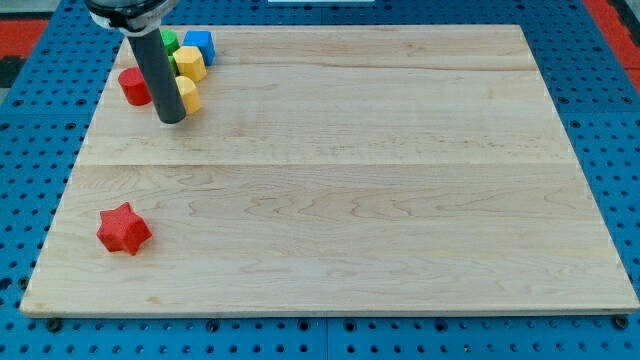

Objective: Slide the red star to the group of blocks

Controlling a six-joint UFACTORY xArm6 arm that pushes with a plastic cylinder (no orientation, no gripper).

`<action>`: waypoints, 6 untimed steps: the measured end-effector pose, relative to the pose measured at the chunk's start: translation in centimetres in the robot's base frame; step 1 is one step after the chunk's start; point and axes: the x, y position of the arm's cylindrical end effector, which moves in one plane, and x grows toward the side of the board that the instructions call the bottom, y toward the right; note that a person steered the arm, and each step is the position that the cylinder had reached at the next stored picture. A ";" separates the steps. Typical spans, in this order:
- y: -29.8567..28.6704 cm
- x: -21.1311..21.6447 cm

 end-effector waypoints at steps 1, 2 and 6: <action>-0.2 -0.8; 0.8 7.7; -6.2 18.5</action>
